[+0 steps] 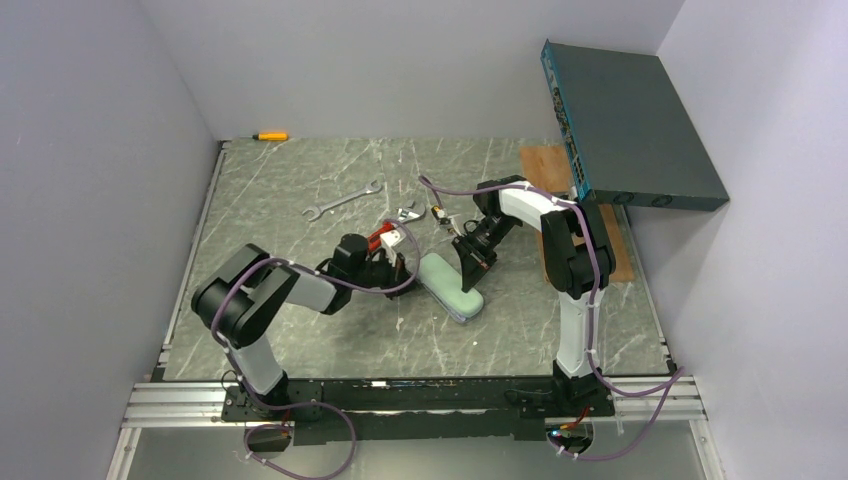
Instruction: Open the umbrella
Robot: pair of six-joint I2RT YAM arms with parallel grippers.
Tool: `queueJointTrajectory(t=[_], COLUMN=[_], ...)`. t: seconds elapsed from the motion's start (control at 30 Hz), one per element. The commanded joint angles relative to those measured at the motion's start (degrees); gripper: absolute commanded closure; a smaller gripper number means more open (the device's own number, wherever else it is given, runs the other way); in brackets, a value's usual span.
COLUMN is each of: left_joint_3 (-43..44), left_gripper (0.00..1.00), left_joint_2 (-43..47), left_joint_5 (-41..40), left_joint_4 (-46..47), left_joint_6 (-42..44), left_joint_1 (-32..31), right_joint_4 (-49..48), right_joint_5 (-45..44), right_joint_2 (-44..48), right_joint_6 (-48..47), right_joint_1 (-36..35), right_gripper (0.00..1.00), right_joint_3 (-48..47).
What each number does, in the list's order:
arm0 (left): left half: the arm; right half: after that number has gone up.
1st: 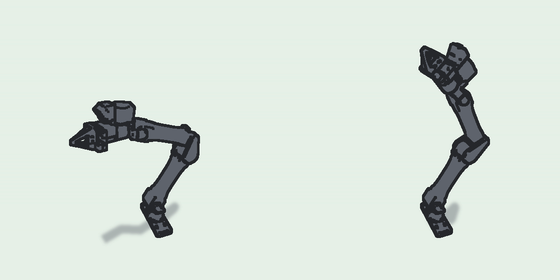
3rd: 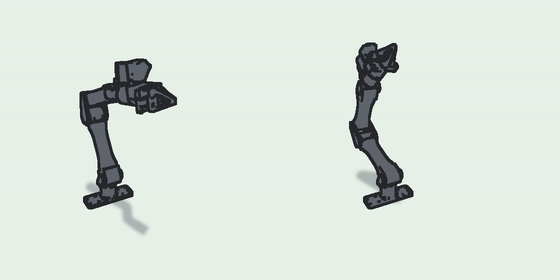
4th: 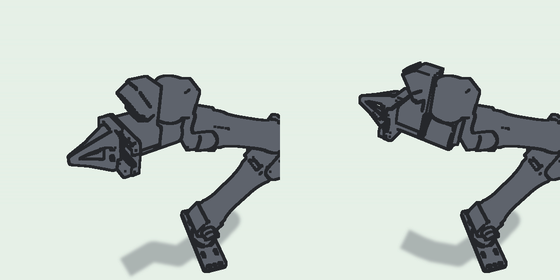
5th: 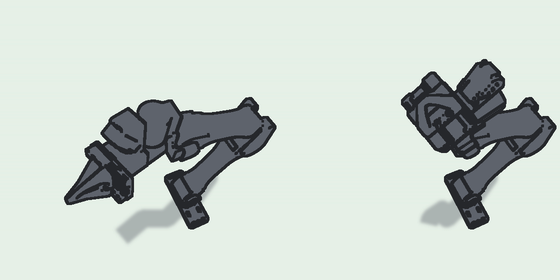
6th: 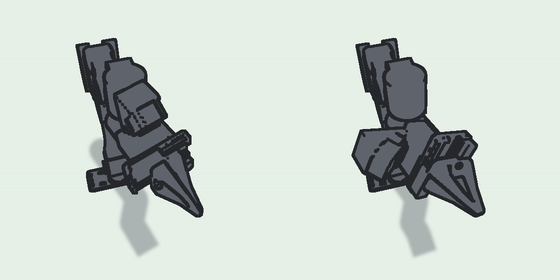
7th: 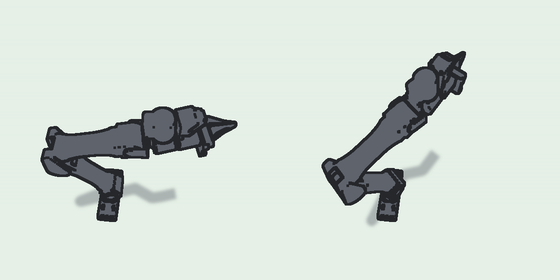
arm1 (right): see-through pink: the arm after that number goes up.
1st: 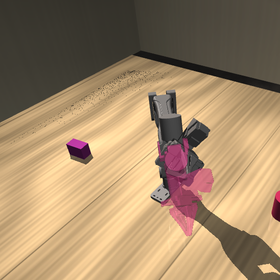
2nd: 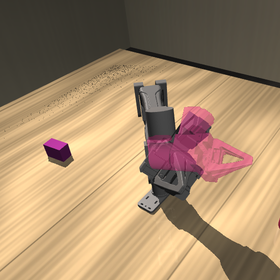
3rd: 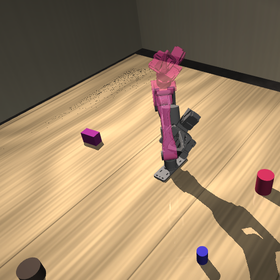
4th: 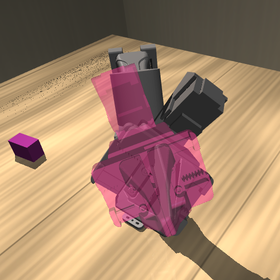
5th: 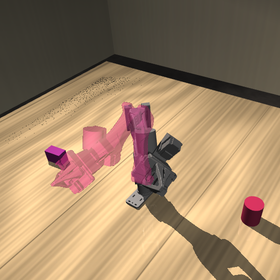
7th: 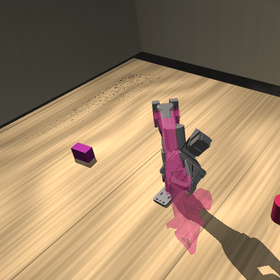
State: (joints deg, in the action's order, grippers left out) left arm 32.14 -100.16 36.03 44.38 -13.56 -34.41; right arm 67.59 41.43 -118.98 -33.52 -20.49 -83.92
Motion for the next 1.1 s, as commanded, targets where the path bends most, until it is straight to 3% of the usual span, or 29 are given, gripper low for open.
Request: queueJointTrajectory(t=[0.0, 0.17, 0.4, 0.57, 0.67, 0.8, 0.83, 0.9, 1.07], left_joint_3=[-0.9, 0.7, 3.3, 0.4, -1.9, -3.4, -3.4, -3.5, -3.6], left_gripper=[1.0, 1.0, 1.0, 1.0, 1.0, 1.0, 1.0, 1.0, 1.0], left_joint_2=[5.0, 4.4, 1.5, 1.2, 1.3, 0.6, 0.4, 0.3, 0.6], left_joint_5=[-4.9, -6.4, 1.5, 6.0, 5.0, 3.6, 3.8, 4.0, 3.2], left_joint_4=[0.6, -0.5, -0.1, 2.8, 4.8, 6.7, 6.7, 7.1, 7.5], left_joint_6=[4.1, 6.5, 8.9, 6.1, 2.9, -0.5, -0.7, -0.4, -0.9], left_joint_1=[4.1, 7.0, 7.8, 7.1, 6.6, 6.4, 6.2, 5.2, 3.4], right_joint_4=[-6.5, -6.5, -9.5, -19.9, -20.3, -17.5, -18.7, -21.1, -15.5], right_joint_5=[-10.2, -11.3, -15.7, -20.3, -19.9, -15.8, -17.0, -20.5, -21.4], right_joint_2=[-0.8, -0.1, -0.2, 1.9, 1.1, 2.2, 3.3, 6.2, 11.9], right_joint_6=[-6.8, -11.3, -24.6, -31.8, -25.9, -10.8, -6.0, 5.2, 26.1], right_joint_1=[-0.5, -0.9, -3.8, -4.5, -4.1, -2.0, -1.9, -1.8, -1.0], right_gripper=[1.0, 1.0, 1.0, 0.96, 0.78, 0.28, 0.22, 0.2, 0.19], right_joint_3=[1.5, 1.9, -3.7, -3.7, -8.6, -14.1, -13.3, -11.5, -6.3])
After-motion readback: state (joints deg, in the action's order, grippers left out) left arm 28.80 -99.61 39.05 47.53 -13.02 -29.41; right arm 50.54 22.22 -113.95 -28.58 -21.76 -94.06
